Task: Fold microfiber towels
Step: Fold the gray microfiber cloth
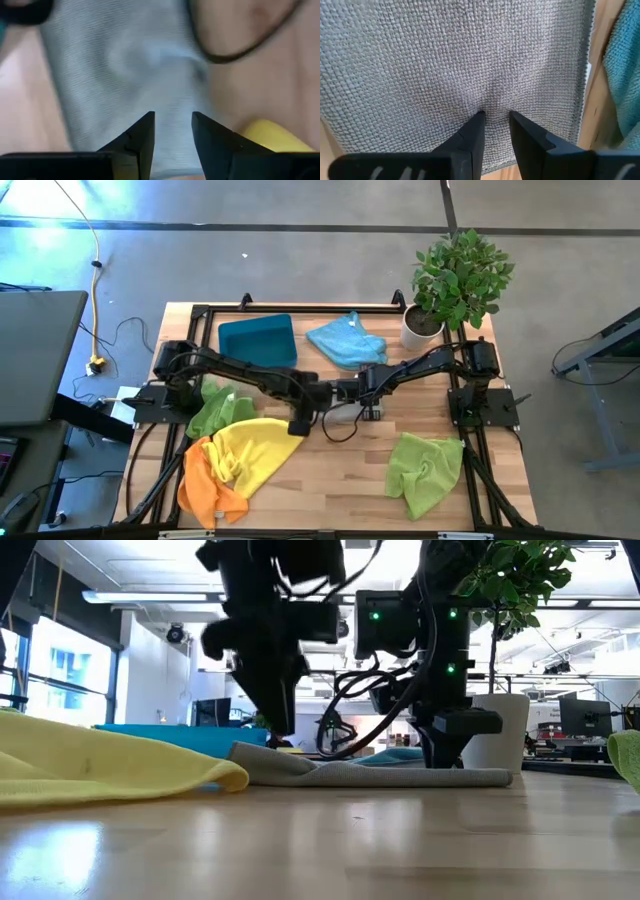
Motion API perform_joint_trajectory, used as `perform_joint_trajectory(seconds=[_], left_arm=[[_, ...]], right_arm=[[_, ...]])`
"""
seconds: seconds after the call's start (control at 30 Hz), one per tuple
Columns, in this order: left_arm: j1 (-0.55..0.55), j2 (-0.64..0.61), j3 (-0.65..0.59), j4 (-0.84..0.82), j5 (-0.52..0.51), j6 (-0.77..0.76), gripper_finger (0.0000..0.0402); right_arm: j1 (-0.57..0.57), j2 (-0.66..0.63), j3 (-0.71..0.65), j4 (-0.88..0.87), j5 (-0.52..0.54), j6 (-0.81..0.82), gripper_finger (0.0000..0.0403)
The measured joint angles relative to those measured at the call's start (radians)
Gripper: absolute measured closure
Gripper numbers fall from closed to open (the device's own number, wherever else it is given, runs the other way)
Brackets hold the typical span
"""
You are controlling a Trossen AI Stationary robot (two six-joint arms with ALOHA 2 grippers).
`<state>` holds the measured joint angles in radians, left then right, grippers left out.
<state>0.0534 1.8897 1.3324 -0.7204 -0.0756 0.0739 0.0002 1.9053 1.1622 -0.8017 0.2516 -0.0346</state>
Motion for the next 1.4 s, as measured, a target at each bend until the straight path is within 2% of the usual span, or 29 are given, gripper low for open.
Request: perform_joint_trajectory(seconds=[0.1, 0.2, 0.43, 0.77, 1.03, 1.23, 1.4], left_arm=[[0.031, 0.001, -0.058, 0.029, 0.004, -0.025, 0.0283], [0.052, 0.001, -0.107, 0.048, 0.066, -0.045, 0.0283], [0.021, 0.001, -0.174, 0.028, 0.159, -0.072, 0.0283], [-0.017, 0.0, -0.17, -0.05, 0.101, -0.064, 0.0283], [-0.041, -0.007, -0.063, -0.135, 0.101, -0.071, 0.0283], [-0.049, -0.009, -0.002, -0.159, 0.099, -0.055, 0.0283], [-0.049, -0.01, -0.002, -0.187, 0.098, -0.044, 0.0283]], right_arm=[[0.0, 0.0, 0.0, 0.002, -0.005, 0.0, 0.0316], [0.0, 0.0, 0.0, 0.002, -0.008, 0.0, 0.0316], [-0.002, 0.0, 0.0, 0.004, -0.008, -0.019, 0.0316], [-0.01, -0.001, 0.002, 0.017, -0.005, -0.077, 0.0316], [-0.005, -0.049, 0.0, 0.009, -0.024, -0.075, 0.0316], [0.0, -0.128, 0.0, -0.004, -0.042, 0.029, 0.0316], [0.033, -0.161, -0.011, 0.059, -0.13, 0.252, 0.0316]])
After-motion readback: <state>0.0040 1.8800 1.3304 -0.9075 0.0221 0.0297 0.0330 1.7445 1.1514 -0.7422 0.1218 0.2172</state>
